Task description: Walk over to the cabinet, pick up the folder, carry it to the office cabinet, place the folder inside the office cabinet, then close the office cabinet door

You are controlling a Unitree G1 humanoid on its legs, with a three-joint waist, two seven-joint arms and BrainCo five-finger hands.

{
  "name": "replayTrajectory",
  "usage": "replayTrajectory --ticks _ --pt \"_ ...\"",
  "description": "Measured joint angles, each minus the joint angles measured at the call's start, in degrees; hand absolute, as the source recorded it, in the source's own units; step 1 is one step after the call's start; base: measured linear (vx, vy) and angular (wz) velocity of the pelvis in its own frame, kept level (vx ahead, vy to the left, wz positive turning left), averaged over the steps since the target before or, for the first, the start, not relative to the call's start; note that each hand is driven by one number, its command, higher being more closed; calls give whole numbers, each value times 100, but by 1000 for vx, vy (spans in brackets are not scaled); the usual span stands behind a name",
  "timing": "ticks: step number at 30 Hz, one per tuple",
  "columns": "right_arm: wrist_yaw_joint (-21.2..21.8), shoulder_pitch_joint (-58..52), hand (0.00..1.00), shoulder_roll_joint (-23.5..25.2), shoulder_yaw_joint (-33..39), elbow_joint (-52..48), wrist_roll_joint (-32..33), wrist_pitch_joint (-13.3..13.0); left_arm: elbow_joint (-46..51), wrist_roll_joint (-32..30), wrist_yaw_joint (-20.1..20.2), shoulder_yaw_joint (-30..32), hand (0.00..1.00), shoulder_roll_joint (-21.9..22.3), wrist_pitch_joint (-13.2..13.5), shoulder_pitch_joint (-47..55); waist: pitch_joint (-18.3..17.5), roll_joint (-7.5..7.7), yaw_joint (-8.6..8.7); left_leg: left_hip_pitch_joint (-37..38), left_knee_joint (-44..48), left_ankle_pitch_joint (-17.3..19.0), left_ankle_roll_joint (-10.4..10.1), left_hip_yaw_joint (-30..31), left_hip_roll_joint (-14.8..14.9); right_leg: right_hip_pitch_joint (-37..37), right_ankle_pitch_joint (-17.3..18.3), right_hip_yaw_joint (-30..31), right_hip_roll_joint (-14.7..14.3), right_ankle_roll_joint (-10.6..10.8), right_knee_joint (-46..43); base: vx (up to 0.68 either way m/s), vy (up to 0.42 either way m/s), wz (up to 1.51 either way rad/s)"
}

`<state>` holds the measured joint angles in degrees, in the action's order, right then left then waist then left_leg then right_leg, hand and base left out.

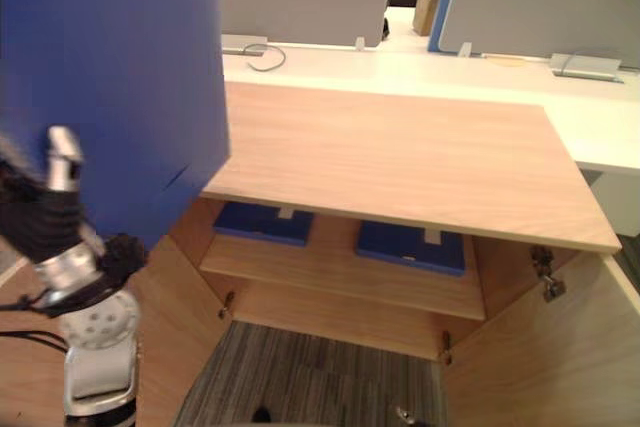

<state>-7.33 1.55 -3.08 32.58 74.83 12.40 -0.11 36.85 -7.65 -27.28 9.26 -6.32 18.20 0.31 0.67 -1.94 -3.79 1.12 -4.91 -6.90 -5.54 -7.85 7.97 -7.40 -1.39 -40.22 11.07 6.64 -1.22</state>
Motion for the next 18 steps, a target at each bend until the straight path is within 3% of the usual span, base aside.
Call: replayTrajectory --ticks 2,4,7,10,13,16,18 --pt "69 -15 0 1 -11 -23 93 1 24 1853 652 125 100 187 349 0 7 7 -1 -16 -1 -2 5 36 -24 -1 29 -25 30 0 -30 -29 28 8" --pt "66 -14 0 21 -26 -48 855 -82 26 3236 1217 109 100 359 456 18 26 21 -2 -26 -2 -3 7 41 -30 12 33 -27 42 1 -45 -17 13 2" --pt "-2 -45 0 80 -279 -224 1594 -297 23 4726 1792 -75 100 550 555 196 70 49 61 -30 -3 -17 25 23 -37 37 27 -15 59 3 -68 -20 18 -1" --pt "-151 -252 0 190 -600 -1203 1802 -428 22 5387 2057 -220 100 739 598 579 117 50 142 -13 -3 -9 41 -128 -44 167 11 135 93 16 -113 -24 39 -23" --pt "-522 -651 0 430 -834 -3198 1773 -634 -79 5881 2217 -274 100 892 575 1066 135 49 305 8 -2 19 73 -352 -44 266 -8 328 110 -1 -121 1 38 -36" --pt "-949 -1088 0 732 -1340 -5635 1310 -828 -216 6146 2265 -279 100 895 383 1552 145 52 442 144 -1 92 69 -674 -20 362 -37 641 108 -16 -129 -3 26 -45" --pt "-1095 -1215 0 726 -1474 -6671 1071 -854 -217 6139 2272 -350 100 903 244 1696 163 61 480 211 0 127 60 -804 -20 394 -62 786 110 -12 -128 -4 20 -39"
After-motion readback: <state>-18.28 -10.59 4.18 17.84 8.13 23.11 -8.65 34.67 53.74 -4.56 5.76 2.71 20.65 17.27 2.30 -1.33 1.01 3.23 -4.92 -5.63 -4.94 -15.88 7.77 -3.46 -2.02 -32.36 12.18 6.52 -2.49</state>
